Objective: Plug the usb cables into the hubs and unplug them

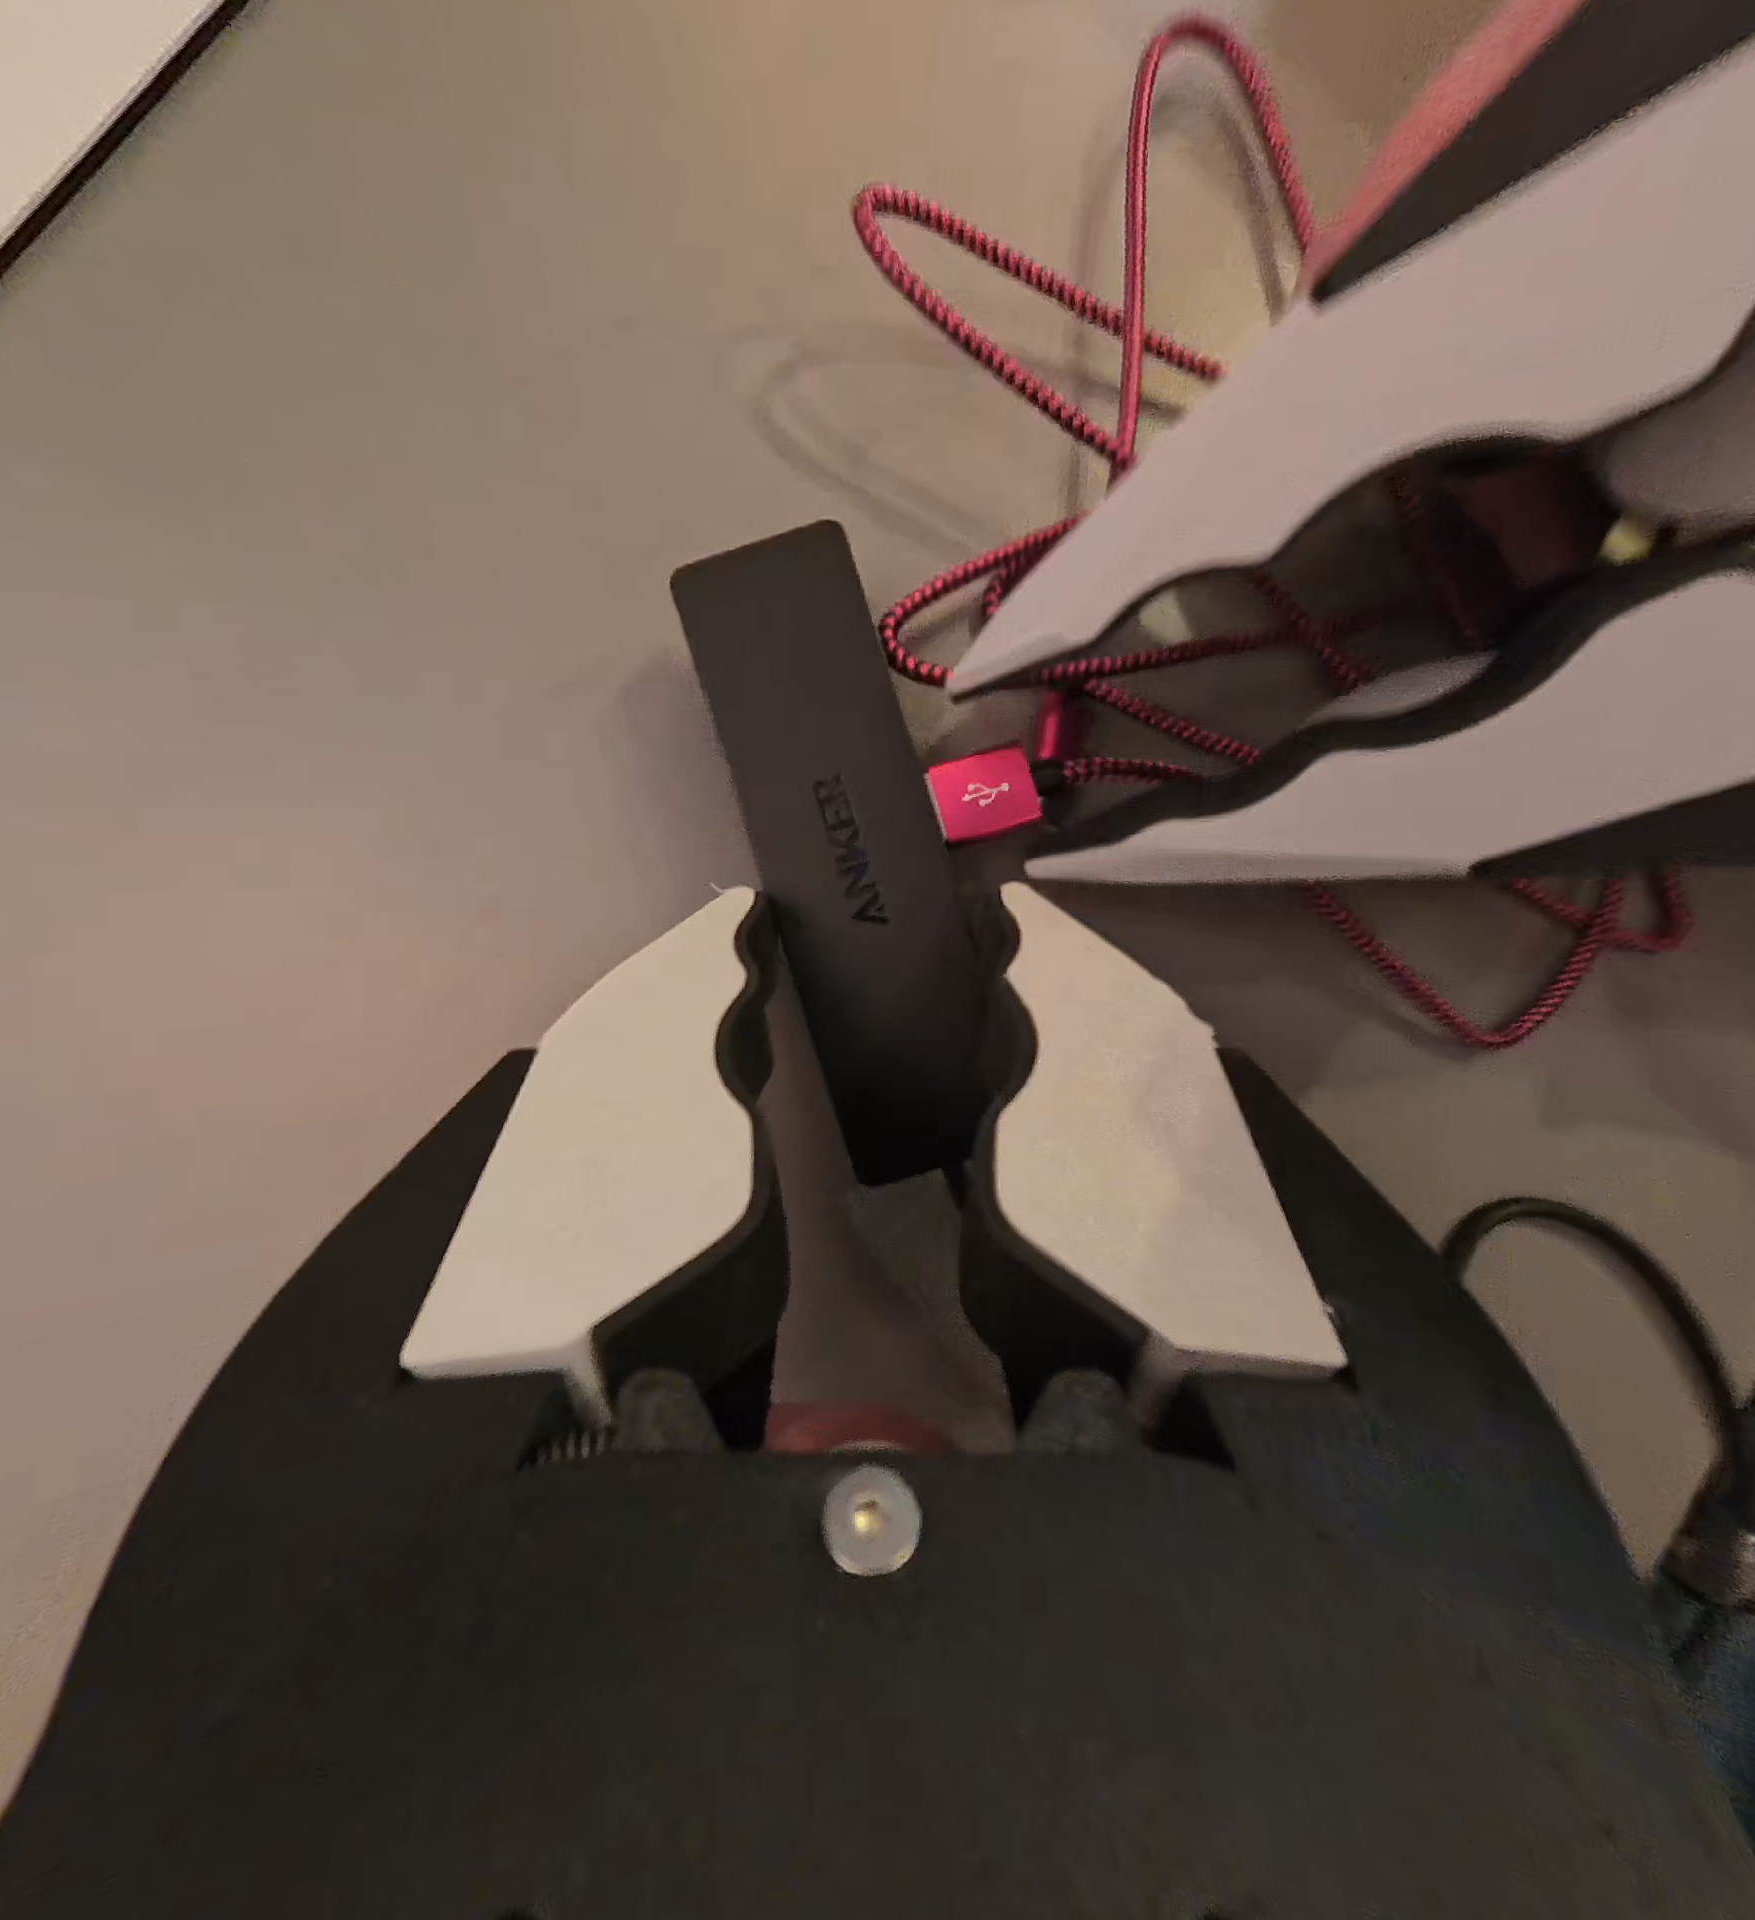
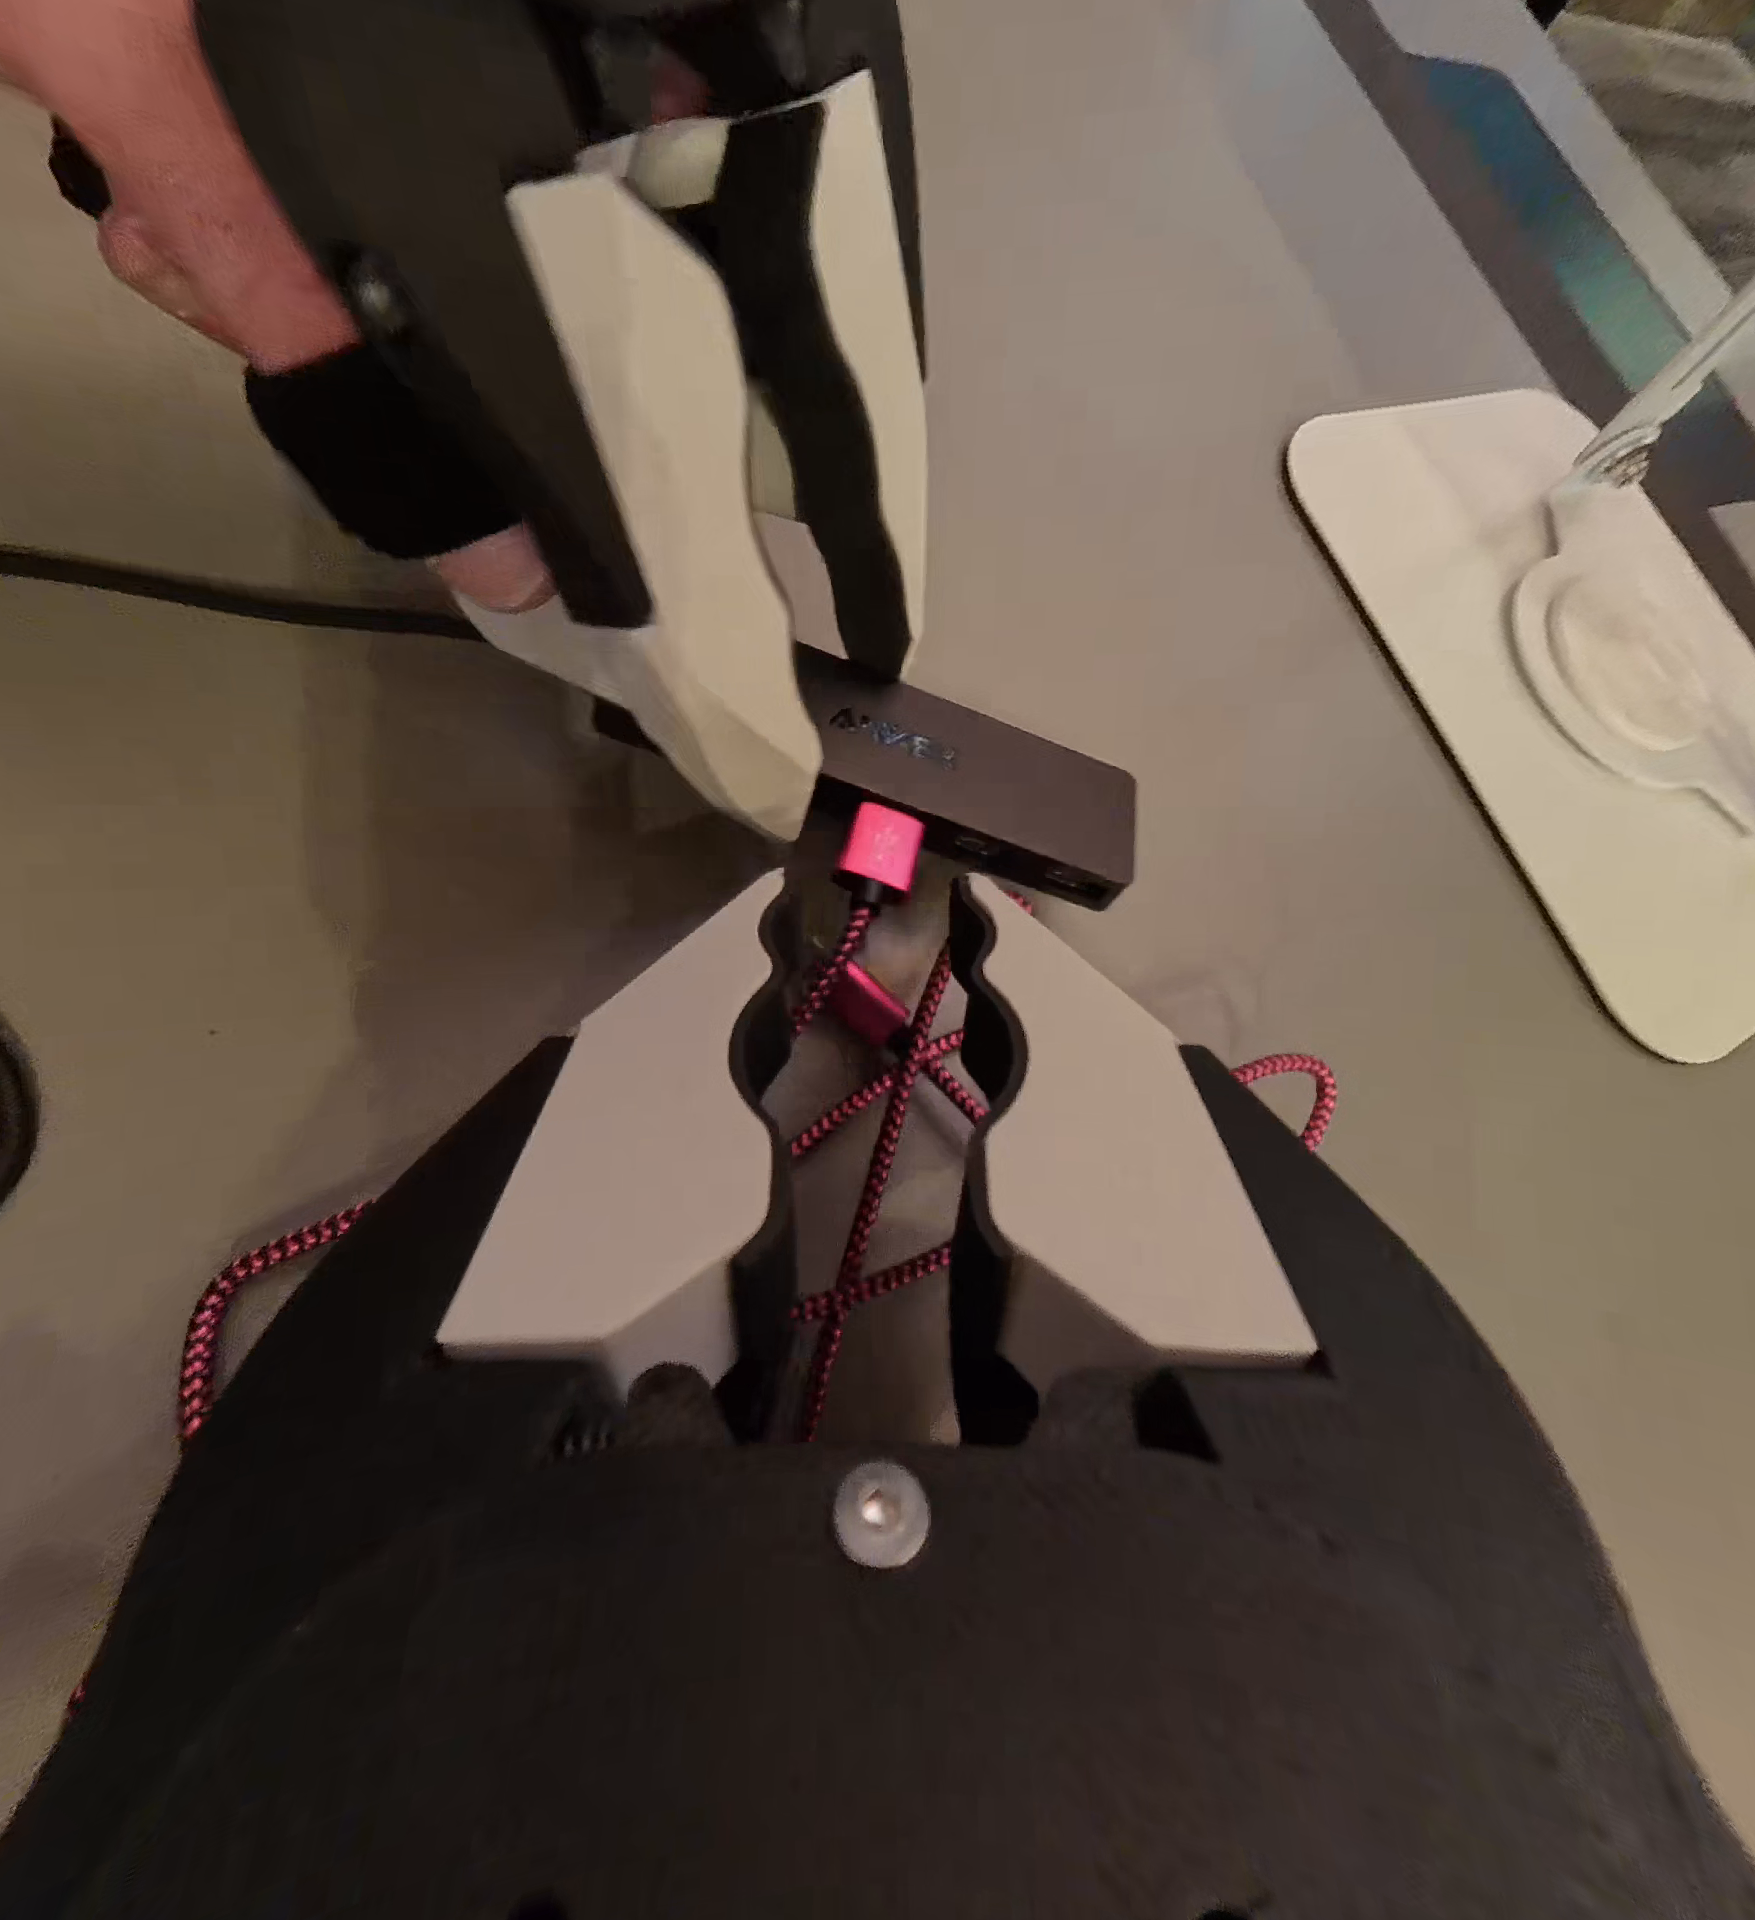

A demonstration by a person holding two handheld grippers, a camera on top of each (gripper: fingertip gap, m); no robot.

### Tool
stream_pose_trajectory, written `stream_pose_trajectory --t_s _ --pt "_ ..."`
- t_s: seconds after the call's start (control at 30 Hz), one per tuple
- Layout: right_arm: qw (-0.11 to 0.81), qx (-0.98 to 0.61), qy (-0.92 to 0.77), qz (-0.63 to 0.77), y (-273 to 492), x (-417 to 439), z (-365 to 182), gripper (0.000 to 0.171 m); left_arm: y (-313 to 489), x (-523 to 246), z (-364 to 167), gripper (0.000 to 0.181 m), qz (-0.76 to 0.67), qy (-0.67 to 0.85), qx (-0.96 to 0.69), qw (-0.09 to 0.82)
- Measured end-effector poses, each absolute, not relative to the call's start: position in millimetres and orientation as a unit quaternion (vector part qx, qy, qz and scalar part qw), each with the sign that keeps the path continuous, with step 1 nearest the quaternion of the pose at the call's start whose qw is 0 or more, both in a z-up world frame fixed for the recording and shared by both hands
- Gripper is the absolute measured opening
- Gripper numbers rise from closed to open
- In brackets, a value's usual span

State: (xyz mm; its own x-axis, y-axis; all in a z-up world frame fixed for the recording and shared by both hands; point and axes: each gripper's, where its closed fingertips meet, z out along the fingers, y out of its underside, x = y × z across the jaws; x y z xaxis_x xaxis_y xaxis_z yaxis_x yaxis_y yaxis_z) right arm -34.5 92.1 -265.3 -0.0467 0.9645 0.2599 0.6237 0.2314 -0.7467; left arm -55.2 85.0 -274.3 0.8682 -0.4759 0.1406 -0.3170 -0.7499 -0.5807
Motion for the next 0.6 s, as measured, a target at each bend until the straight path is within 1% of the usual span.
stream_pose_trajectory --t_s 0.07,0.1,0.13,0.27,0.37,0.47,0.5,0.6 --pt "0.397 -0.572 -0.685 0.214 91 -38 -262 0.024 86 -53 -266 0.036 -0.162 0.202 -0.922 0.287" --pt "0.407 -0.57 -0.683 0.209 90 -40 -261 0.021 86 -52 -262 0.036 -0.173 0.195 -0.921 0.289" --pt "0.42 -0.568 -0.679 0.199 93 -40 -258 0.013 86 -53 -259 0.036 -0.175 0.194 -0.921 0.288" --pt "0.461 -0.546 -0.674 0.186 96 -40 -240 0.011 86 -51 -245 0.036 -0.227 0.178 -0.914 0.286" --pt "0.466 -0.548 -0.669 0.19 97 -40 -232 0.011 86 -52 -234 0.038 -0.207 0.217 -0.906 0.297" --pt "0.458 -0.579 -0.632 0.237 106 -36 -223 0.011 91 -51 -207 0.072 -0.147 0.271 -0.875 0.372" --pt "0.452 -0.586 -0.618 0.267 106 -35 -218 0.011 90 -52 -197 0.079 -0.113 0.294 -0.86 0.401" --pt "0.424 -0.602 -0.589 0.334 108 -31 -208 0.011 85 -54 -181 0.104 0.01 0.367 -0.818 0.444"
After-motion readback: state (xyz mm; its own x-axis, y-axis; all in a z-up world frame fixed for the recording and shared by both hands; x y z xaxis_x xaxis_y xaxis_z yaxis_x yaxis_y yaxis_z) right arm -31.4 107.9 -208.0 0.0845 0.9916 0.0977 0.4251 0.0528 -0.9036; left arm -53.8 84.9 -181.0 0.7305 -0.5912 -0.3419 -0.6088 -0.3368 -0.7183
